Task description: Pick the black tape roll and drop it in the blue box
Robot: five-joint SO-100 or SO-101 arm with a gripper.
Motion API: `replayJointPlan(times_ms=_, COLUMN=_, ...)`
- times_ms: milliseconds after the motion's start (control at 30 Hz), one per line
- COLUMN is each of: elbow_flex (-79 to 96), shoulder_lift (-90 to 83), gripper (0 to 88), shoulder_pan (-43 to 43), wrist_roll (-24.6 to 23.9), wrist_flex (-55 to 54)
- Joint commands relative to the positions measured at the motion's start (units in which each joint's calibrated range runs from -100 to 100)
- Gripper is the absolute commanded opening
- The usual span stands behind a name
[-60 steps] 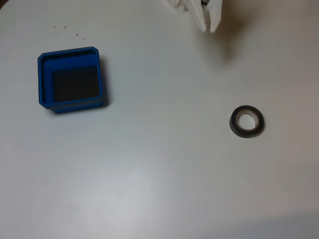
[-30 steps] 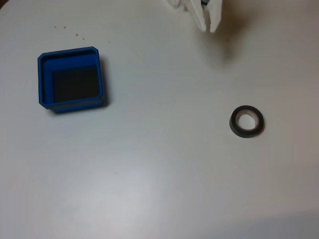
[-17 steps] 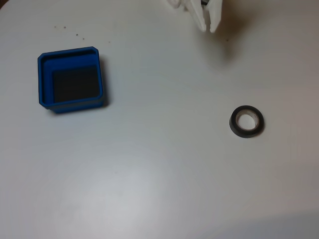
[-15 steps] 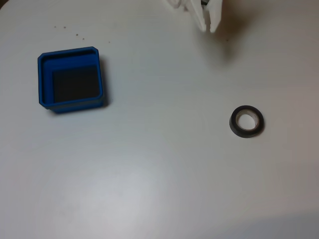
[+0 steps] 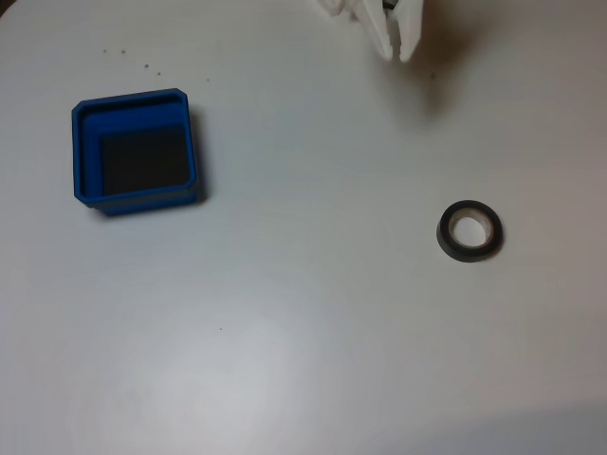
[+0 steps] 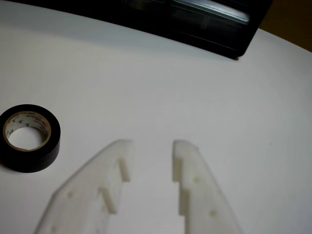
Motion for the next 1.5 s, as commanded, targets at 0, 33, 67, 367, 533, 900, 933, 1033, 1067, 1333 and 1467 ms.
replayJointPlan(times_ms=0, elbow_flex=0.9, shoulder_lift=-3.4, gripper=1.5, shoulder_pan=0.2, wrist_roll=-0.2, wrist_flex=-1.3)
replayJointPlan(times_ms=33, elbow_flex=0.9, shoulder_lift=-3.4, gripper=1.5, shoulder_pan=0.2, wrist_roll=-0.2, wrist_flex=-1.3)
replayJointPlan(times_ms=67, elbow_flex=0.9, shoulder_lift=-3.4, gripper=1.5, shoulder_pan=0.1, wrist_roll=-0.2, wrist_flex=-1.3)
replayJointPlan(times_ms=367, elbow_flex=0.9, shoulder_lift=-3.3, gripper=1.5, shoulder_pan=-7.4, wrist_roll=-0.2, wrist_flex=-1.3)
replayJointPlan(times_ms=533, elbow_flex=0.9, shoulder_lift=-3.3, gripper=1.5, shoulder_pan=-10.0, wrist_roll=-0.2, wrist_flex=-1.2)
replayJointPlan(times_ms=900, elbow_flex=0.9, shoulder_lift=-3.3, gripper=1.5, shoulder_pan=-10.0, wrist_roll=-0.2, wrist_flex=-1.2)
replayJointPlan(times_ms=933, elbow_flex=0.9, shoulder_lift=-3.3, gripper=1.5, shoulder_pan=-10.0, wrist_roll=-0.2, wrist_flex=-1.2)
replayJointPlan(times_ms=1033, elbow_flex=0.9, shoulder_lift=-3.3, gripper=1.5, shoulder_pan=-10.0, wrist_roll=-0.2, wrist_flex=-1.2)
replayJointPlan(times_ms=1067, elbow_flex=0.9, shoulder_lift=-3.3, gripper=1.5, shoulder_pan=-10.0, wrist_roll=-0.2, wrist_flex=-1.2)
replayJointPlan(times_ms=1333, elbow_flex=0.9, shoulder_lift=-3.4, gripper=1.5, shoulder_pan=-9.8, wrist_roll=-0.3, wrist_flex=-1.2)
replayJointPlan(times_ms=1467, elbow_flex=0.9, shoulder_lift=-3.3, gripper=1.5, shoulder_pan=-10.2, wrist_roll=-0.3, wrist_flex=-1.2)
